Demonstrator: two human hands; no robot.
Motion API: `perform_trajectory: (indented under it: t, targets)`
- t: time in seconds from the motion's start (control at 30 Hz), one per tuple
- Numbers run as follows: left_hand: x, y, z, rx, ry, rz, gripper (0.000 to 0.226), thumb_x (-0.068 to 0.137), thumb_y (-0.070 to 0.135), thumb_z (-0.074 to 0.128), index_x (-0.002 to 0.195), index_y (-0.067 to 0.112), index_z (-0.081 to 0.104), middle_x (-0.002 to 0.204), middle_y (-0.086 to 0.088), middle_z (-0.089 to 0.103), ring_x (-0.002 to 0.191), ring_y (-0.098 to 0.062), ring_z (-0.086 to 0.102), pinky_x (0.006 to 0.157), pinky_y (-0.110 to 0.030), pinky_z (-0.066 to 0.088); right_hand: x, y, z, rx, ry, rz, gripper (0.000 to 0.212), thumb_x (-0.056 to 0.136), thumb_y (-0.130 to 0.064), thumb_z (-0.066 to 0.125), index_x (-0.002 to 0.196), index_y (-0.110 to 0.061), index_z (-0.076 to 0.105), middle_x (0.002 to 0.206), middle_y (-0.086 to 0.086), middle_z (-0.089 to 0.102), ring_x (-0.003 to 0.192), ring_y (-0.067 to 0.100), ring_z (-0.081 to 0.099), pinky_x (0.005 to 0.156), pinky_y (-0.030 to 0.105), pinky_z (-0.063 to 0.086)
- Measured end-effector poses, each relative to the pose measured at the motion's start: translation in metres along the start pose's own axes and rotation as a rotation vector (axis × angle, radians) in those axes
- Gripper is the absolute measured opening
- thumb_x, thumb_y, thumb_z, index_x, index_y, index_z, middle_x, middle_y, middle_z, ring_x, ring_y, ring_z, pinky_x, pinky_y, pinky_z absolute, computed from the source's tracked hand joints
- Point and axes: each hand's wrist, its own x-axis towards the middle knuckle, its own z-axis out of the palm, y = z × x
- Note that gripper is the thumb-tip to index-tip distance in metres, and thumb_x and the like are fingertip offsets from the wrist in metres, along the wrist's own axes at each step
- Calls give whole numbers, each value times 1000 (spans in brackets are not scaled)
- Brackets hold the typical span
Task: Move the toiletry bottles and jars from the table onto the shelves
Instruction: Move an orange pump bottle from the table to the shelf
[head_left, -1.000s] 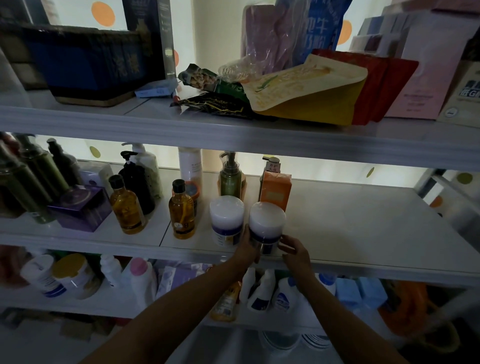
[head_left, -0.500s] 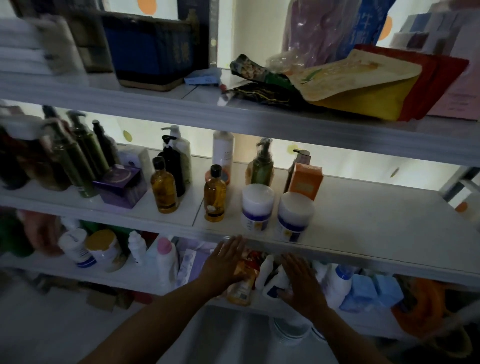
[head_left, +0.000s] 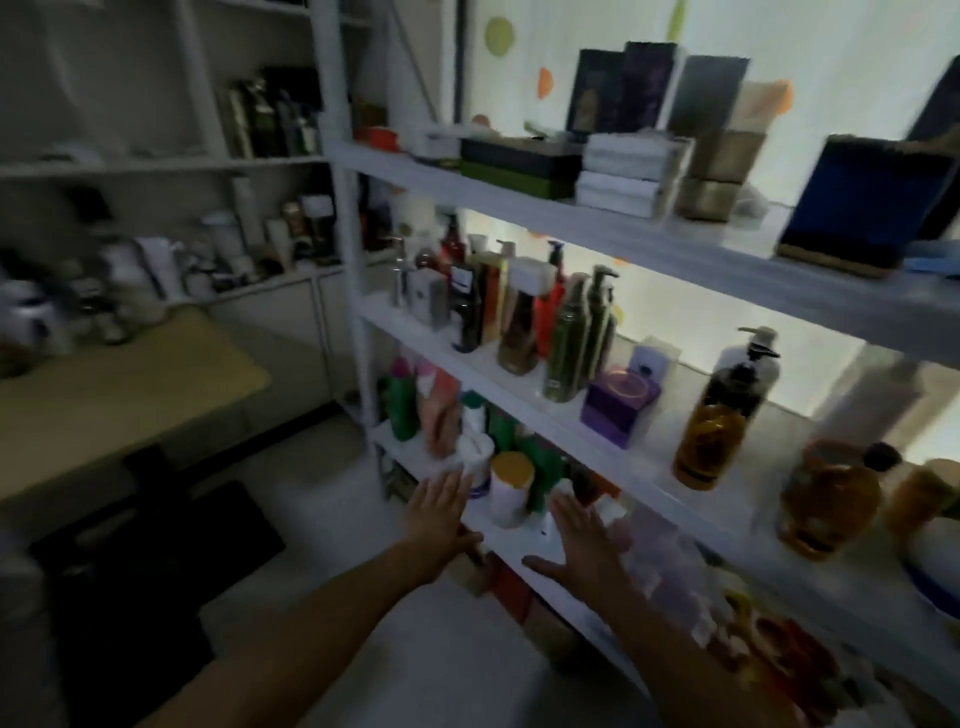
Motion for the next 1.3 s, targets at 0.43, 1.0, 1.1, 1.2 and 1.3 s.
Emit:
perform_trajectory:
  t: [0.43,1.0,1.1,1.2,1.3]
  targets:
    - [-112,-277,-18,38,235,-610,80,94,61,19,148,14,-18,148,2,-31,144,-18,-19,118,-37,-7,200,-275,64,13,-164,-497,129,46,-100,1,151,-24,-1,159,-7,-6,146,10,-7,119,39,1]
    - [-31,-513,-77,55,314,-878,84,88,68,11,149,17,-15,156,1,-21,146,-18,-13,118,-37,-5,466,-461,110,-49,-255,-718,97,81,-68,47,151,-20,-1,159,-6,-8,146,14,-4,119,37,7]
    - [-26,-545,-69,-58,303,-957,84,87,68,10,149,17,-16,158,-1,-18,146,-18,-13,118,-37,-5,502,-492,126,-78,-275,-744,95,83,-65,49,151,-20,-1,159,-6,-8,146,15,-3,119,37,8]
    - [-34,-579,-53,-104,223,-993,87,85,70,9,149,17,-17,158,-2,-19,146,-18,-14,118,-37,-4,517,-526,153,-101,-360,-795,97,82,-67,49,151,-22,-2,159,-7,-7,146,13,-3,119,36,8]
    - [-40,-628,-47,-140,224,-1062,87,85,70,9,149,15,-16,158,-3,-18,146,-20,-13,119,-38,-4,538,-564,179,-122,-391,-830,102,75,-77,42,151,-22,2,159,-6,-5,146,12,-2,119,35,8]
